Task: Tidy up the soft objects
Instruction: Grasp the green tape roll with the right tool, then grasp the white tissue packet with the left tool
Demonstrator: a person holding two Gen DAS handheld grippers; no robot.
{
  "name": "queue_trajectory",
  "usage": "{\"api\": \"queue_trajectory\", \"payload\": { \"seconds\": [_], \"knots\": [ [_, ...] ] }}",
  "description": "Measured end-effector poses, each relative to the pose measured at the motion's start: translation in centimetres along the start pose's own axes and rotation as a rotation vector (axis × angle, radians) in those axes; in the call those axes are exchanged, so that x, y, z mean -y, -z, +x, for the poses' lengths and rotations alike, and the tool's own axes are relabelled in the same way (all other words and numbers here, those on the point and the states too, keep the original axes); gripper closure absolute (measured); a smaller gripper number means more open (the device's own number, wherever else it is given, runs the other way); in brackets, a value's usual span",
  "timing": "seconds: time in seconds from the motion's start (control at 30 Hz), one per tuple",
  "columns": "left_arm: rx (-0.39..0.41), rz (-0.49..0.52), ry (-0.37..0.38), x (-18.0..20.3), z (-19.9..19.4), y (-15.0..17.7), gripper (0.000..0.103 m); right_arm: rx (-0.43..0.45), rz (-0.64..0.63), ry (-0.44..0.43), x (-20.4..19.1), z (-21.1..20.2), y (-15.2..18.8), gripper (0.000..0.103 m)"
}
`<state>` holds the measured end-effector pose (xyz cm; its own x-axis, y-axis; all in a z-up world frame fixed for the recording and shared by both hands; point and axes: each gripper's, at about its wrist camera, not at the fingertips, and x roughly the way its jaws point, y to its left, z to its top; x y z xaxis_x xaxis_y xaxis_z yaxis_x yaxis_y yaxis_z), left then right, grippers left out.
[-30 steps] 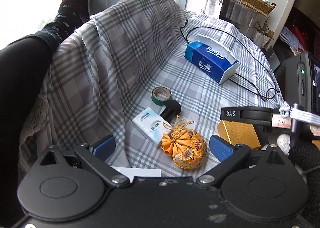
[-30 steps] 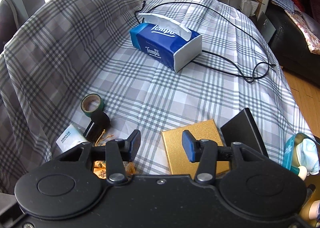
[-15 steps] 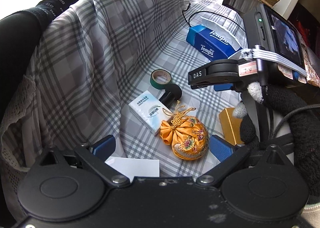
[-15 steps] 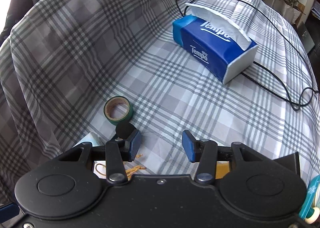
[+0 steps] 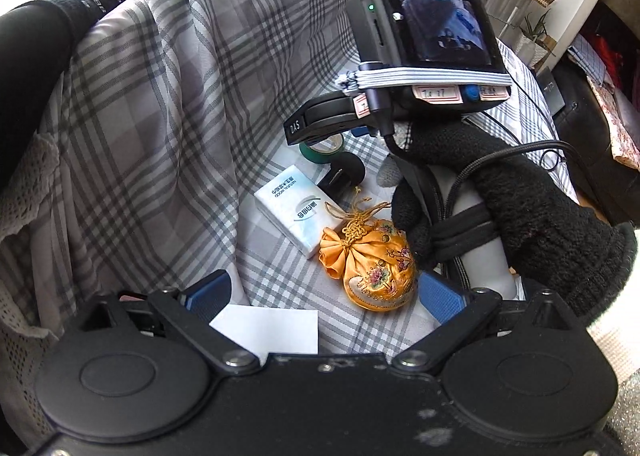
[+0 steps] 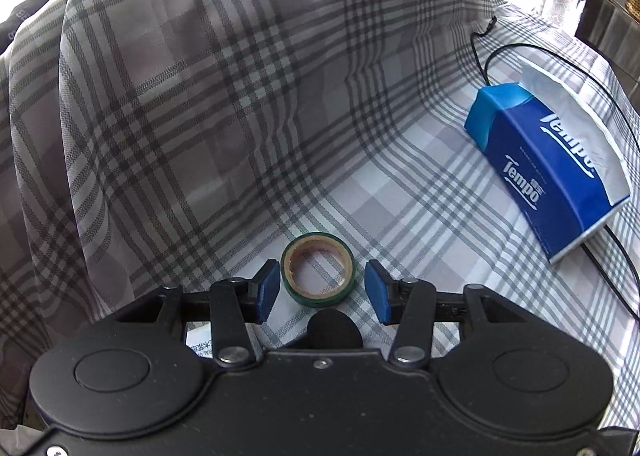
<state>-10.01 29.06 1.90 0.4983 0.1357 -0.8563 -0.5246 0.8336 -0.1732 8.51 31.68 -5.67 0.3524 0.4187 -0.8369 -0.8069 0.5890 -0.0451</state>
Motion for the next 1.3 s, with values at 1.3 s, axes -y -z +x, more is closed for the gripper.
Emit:
{"api": "queue_trajectory", "payload": {
  "seconds": [1.3],
  "knots": [
    [-0.032,0.016,0.007,0.3,1.4,-1.2,0.003,0.169,0.269,0.167,6.0,-14.6,11.5,0.055]
  ]
}}
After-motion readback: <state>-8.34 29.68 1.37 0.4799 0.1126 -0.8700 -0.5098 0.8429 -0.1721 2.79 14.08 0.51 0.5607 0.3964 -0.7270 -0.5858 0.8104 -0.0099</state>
